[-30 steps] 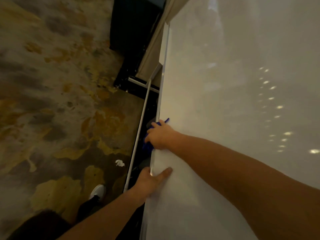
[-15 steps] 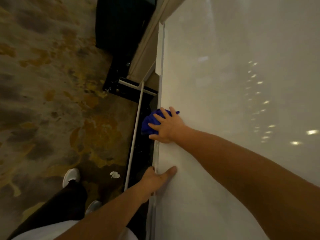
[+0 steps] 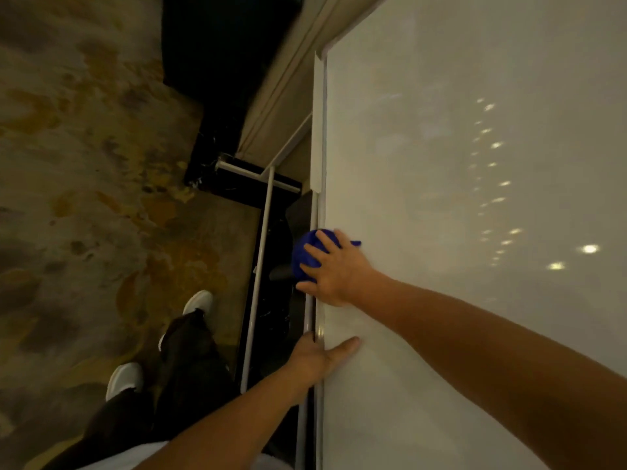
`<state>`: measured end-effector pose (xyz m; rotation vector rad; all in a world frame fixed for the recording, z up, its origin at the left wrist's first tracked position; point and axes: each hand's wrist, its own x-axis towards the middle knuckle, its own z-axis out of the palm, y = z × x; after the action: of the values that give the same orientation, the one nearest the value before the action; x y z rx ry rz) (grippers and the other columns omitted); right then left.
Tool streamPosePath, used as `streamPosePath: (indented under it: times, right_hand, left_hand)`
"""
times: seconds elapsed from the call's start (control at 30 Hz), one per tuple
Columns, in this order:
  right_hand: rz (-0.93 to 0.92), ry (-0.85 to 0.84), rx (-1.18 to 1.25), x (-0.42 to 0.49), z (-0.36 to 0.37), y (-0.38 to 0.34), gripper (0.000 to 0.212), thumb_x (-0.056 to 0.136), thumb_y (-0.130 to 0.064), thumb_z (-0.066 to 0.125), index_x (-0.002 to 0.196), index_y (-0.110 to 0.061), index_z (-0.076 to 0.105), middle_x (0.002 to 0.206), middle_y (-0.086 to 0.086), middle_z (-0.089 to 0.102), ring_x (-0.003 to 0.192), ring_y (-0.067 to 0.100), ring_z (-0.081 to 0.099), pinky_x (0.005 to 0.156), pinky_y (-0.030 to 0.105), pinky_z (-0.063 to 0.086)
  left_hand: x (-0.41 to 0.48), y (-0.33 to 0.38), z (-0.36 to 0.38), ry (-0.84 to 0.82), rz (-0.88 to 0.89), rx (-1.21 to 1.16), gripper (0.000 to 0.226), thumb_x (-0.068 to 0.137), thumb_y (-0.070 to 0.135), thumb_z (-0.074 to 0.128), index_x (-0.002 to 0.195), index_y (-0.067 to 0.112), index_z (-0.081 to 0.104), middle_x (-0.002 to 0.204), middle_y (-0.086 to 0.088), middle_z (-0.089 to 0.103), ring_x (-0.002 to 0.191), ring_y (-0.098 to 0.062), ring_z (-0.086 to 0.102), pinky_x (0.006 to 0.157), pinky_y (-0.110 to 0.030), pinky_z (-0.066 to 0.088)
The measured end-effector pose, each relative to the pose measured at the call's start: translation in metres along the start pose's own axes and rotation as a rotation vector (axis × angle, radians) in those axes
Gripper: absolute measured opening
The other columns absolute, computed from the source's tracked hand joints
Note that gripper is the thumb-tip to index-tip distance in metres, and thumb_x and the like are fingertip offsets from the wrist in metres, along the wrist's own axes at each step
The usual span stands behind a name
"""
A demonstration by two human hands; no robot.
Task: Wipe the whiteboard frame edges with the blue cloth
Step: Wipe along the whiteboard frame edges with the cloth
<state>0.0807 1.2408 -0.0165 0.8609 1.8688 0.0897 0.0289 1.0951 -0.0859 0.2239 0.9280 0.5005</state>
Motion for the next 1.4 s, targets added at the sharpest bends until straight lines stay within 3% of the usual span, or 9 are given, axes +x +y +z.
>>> streamPosePath:
  times: [0.2, 0.37, 0.47, 0.57, 0.73, 0.9, 1.1, 1.3, 1.4]
  right_hand:
    - [-0.152, -0.031, 0.001, 0.018, -0.006, 0.035, 0.061, 0.097, -0.062, 0.011, 0.149, -0.036, 0.027, 0.161, 0.003, 0.021, 0.148, 0.033, 0.001, 0.115, 0.058, -0.008]
    - [-0.134, -0.052, -0.021, 0.042, -0.032, 0.091, 0.063, 0.097, -0.063, 0.009, 0.152, -0.034, 0.019, 0.162, 0.005, 0.014, 0.148, 0.033, -0.003, 0.115, 0.056, -0.011]
    - [-0.028, 0.009, -0.017, 0.053, -0.047, 0.129, 0.068, 0.095, -0.064, 0.010, 0.153, -0.030, 0.017, 0.163, 0.006, 0.007, 0.148, 0.033, -0.006, 0.114, 0.055, -0.012]
    - [0.137, 0.081, 0.027, 0.068, -0.063, 0.151, 0.076, 0.093, -0.068, 0.010, 0.154, -0.024, 0.006, 0.163, 0.008, -0.005, 0.147, 0.036, -0.014, 0.115, 0.057, -0.012]
    - [0.315, 0.177, 0.186, 0.120, -0.087, 0.170, 0.074, 0.095, -0.062, 0.017, 0.154, -0.019, 0.002, 0.161, 0.016, -0.013, 0.144, 0.040, -0.020, 0.114, 0.059, -0.010]
    - [0.315, 0.267, 0.638, 0.118, -0.075, 0.128, 0.074, 0.092, -0.055, 0.033, 0.155, -0.025, 0.007, 0.161, 0.016, -0.014, 0.146, 0.040, -0.009, 0.117, 0.054, -0.005]
    - [0.495, 0.268, 1.515, 0.151, -0.097, 0.092, 0.091, 0.084, -0.074, 0.039, 0.144, -0.046, -0.024, 0.157, -0.004, -0.031, 0.143, 0.020, -0.027, 0.118, 0.054, -0.001]
    - [0.510, 0.434, 1.892, 0.260, -0.151, 0.218, 0.076, 0.099, -0.036, 0.048, 0.151, -0.040, -0.006, 0.163, -0.003, -0.007, 0.149, 0.018, -0.005, 0.120, 0.051, 0.010]
    - [0.465, 0.462, 1.957, 0.294, -0.174, 0.264, 0.069, 0.100, -0.037, 0.045, 0.151, -0.043, -0.001, 0.164, -0.005, 0.002, 0.148, 0.021, 0.010, 0.119, 0.046, 0.017]
  left_hand:
    - [0.052, 0.085, -0.013, -0.068, -0.116, 0.164, 0.080, 0.055, 0.047, 0.090, 0.125, 0.030, 0.054, 0.123, 0.006, 0.060, 0.109, -0.020, 0.059, 0.090, -0.043, 0.055]
    - [0.082, 0.153, -0.035, -0.216, -0.280, 0.266, 0.046, 0.062, 0.016, 0.088, 0.105, 0.018, 0.070, 0.108, -0.006, 0.074, 0.101, -0.026, 0.068, 0.087, -0.040, 0.058]
    - [0.105, 0.213, -0.047, -0.007, -0.205, 0.241, 0.030, 0.084, 0.001, 0.060, 0.112, 0.012, 0.062, 0.111, -0.012, 0.067, 0.099, -0.028, 0.065, 0.086, -0.039, 0.053]
    - [0.124, 0.274, -0.061, 0.247, -0.064, 0.048, 0.037, 0.097, 0.010, 0.043, 0.133, 0.007, 0.048, 0.129, -0.015, 0.060, 0.116, -0.034, 0.059, 0.096, -0.044, 0.048]
    - [0.156, 0.357, -0.067, 0.087, -0.078, -0.123, 0.062, 0.093, 0.059, 0.043, 0.130, 0.010, 0.051, 0.115, -0.013, 0.062, 0.104, -0.033, 0.061, 0.084, -0.044, 0.050]
    - [0.183, 0.415, -0.059, -0.046, -0.217, -0.104, 0.097, 0.079, 0.084, 0.033, 0.135, 0.007, 0.049, 0.130, -0.016, 0.059, 0.113, -0.036, 0.058, 0.091, -0.049, 0.049]
    - [0.216, 0.478, -0.064, -0.067, -0.336, -0.066, 0.114, 0.069, 0.093, 0.034, 0.144, 0.008, 0.041, 0.140, -0.020, 0.051, 0.120, -0.038, 0.053, 0.094, -0.052, 0.047]
    - [0.244, 0.504, -0.075, -0.129, -0.432, -0.022, 0.103, 0.064, 0.094, 0.038, 0.127, 0.016, 0.062, 0.127, -0.013, 0.065, 0.120, -0.035, 0.057, 0.106, -0.053, 0.041]
    - [0.258, 0.524, -0.066, -0.148, -0.297, -0.076, 0.086, 0.067, 0.088, 0.042, 0.130, 0.032, 0.061, 0.134, 0.000, 0.063, 0.124, -0.026, 0.058, 0.090, -0.040, 0.054]
